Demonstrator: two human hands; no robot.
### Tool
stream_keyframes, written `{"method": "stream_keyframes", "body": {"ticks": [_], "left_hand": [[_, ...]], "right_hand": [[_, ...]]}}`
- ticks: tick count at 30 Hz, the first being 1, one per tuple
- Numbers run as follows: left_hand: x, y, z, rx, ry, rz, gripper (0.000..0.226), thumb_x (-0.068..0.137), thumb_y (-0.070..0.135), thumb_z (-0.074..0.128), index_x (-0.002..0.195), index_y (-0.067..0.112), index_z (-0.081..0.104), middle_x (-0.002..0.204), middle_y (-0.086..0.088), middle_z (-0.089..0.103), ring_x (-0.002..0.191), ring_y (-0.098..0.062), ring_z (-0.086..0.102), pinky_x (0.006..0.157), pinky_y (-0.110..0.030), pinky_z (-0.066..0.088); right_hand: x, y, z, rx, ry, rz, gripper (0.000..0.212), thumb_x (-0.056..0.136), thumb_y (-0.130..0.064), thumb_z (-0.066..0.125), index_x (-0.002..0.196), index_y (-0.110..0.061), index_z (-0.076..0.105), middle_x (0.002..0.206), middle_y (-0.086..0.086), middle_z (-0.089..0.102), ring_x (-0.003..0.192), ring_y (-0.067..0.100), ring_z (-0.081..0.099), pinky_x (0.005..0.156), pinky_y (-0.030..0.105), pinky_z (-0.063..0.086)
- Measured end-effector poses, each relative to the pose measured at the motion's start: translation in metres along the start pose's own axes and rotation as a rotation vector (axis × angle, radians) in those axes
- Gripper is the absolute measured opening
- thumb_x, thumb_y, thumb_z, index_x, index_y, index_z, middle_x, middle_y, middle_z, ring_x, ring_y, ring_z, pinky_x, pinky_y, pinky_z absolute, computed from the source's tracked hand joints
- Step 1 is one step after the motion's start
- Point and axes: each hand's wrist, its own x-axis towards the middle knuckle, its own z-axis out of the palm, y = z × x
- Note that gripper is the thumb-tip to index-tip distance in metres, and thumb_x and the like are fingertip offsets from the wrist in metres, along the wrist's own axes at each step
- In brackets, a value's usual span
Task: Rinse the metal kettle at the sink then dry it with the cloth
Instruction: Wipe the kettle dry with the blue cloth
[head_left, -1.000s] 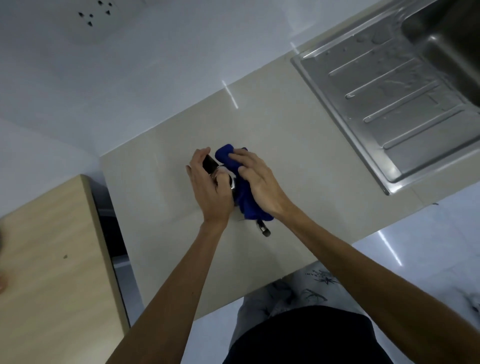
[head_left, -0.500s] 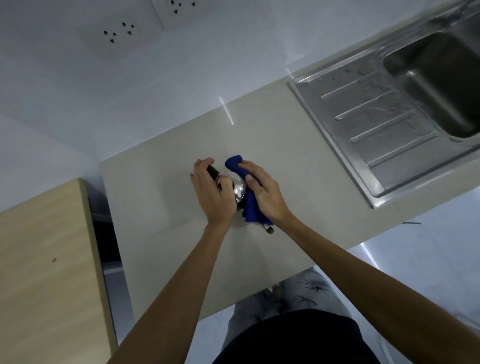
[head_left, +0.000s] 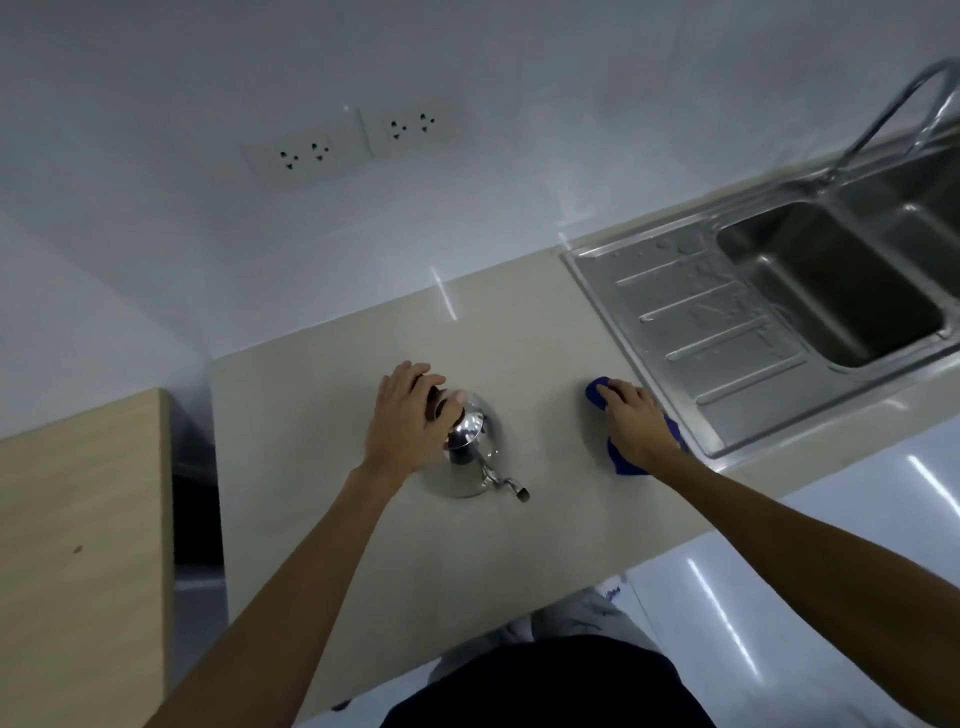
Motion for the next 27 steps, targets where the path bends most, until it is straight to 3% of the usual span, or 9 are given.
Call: {"method": "stream_keyframes", "body": {"ticks": [4, 10, 13, 16, 20, 23, 25, 27], "left_hand": [[0.006, -0.009, -0.003, 0.013, -0.119, 0.022, 0.046, 0.098, 0.046, 0.058, 0.124, 0.008, 0.067, 0.144, -0.009, 0.058, 0.149, -0.029, 0.036, 0.124, -0.04, 0.024], [0.007, -0.008, -0.002, -0.031, -0.107, 0.003, 0.04, 0.098, 0.041, 0.061, 0.12, 0.008, 0.07, 0.14, -0.007, 0.06, 0.147, -0.027, 0.038, 0.123, -0.041, 0.028], [0.007, -0.008, -0.003, -0.042, -0.104, 0.015, 0.042, 0.097, 0.042, 0.063, 0.118, 0.006, 0.07, 0.135, -0.008, 0.062, 0.144, -0.027, 0.041, 0.122, -0.037, 0.029], [0.007, -0.005, -0.01, -0.156, -0.144, -0.029, 0.061, 0.089, 0.06, 0.053, 0.119, 0.009, 0.069, 0.133, -0.002, 0.062, 0.141, -0.019, 0.041, 0.119, -0.029, 0.028], [0.009, -0.01, -0.018, -0.195, -0.215, -0.038, 0.04, 0.102, 0.044, 0.05, 0.122, 0.013, 0.066, 0.135, 0.001, 0.062, 0.144, -0.019, 0.039, 0.122, -0.039, 0.029], [0.011, -0.01, -0.024, -0.179, -0.273, -0.037, 0.032, 0.105, 0.037, 0.049, 0.117, 0.015, 0.068, 0.134, 0.002, 0.062, 0.142, -0.017, 0.04, 0.117, -0.03, 0.029], [0.012, -0.009, -0.027, -0.142, -0.265, -0.012, 0.031, 0.104, 0.037, 0.051, 0.112, 0.013, 0.069, 0.123, 0.0, 0.066, 0.13, -0.017, 0.05, 0.111, -0.028, 0.035], [0.011, -0.007, -0.03, -0.101, -0.228, 0.001, 0.034, 0.103, 0.039, 0.052, 0.105, 0.01, 0.069, 0.108, -0.001, 0.068, 0.112, -0.02, 0.057, 0.105, -0.036, 0.043]], "right_hand": [[-0.014, 0.017, 0.011, -0.224, -0.007, -0.034, 0.086, 0.089, -0.009, 0.066, 0.159, -0.011, 0.016, 0.164, 0.011, 0.017, 0.149, 0.034, 0.022, 0.123, 0.047, 0.021], [-0.021, 0.019, 0.026, -0.208, -0.066, -0.015, 0.075, 0.1, -0.011, 0.049, 0.161, -0.015, 0.004, 0.169, 0.012, 0.001, 0.155, 0.034, 0.004, 0.125, 0.049, 0.009], [-0.025, 0.022, 0.035, -0.173, -0.131, -0.013, 0.065, 0.108, -0.036, 0.029, 0.16, -0.017, -0.004, 0.168, 0.012, -0.012, 0.155, 0.035, -0.009, 0.125, 0.051, 0.0], [-0.023, 0.024, 0.039, -0.185, -0.166, -0.019, 0.075, 0.101, -0.058, 0.015, 0.16, -0.017, -0.009, 0.167, 0.013, -0.017, 0.154, 0.036, -0.012, 0.125, 0.054, -0.001], [-0.019, 0.019, 0.038, -0.12, -0.108, 0.005, 0.085, 0.098, -0.067, 0.023, 0.161, -0.017, -0.006, 0.168, 0.013, -0.013, 0.155, 0.036, -0.011, 0.122, 0.063, -0.001], [-0.024, 0.001, 0.037, -0.041, -0.036, -0.118, 0.105, 0.084, -0.082, 0.026, 0.16, -0.019, -0.009, 0.168, 0.012, -0.014, 0.155, 0.035, -0.013, 0.121, 0.061, -0.005], [-0.032, -0.016, 0.043, 0.05, -0.022, -0.261, 0.112, 0.077, -0.088, 0.03, 0.158, -0.026, -0.017, 0.167, 0.007, -0.019, 0.155, 0.03, -0.016, 0.123, 0.058, -0.004], [-0.039, -0.035, 0.049, 0.142, -0.051, -0.361, 0.115, 0.074, -0.092, 0.037, 0.156, -0.034, -0.018, 0.168, 0.003, -0.014, 0.155, 0.024, -0.011, 0.125, 0.054, 0.002]]}}
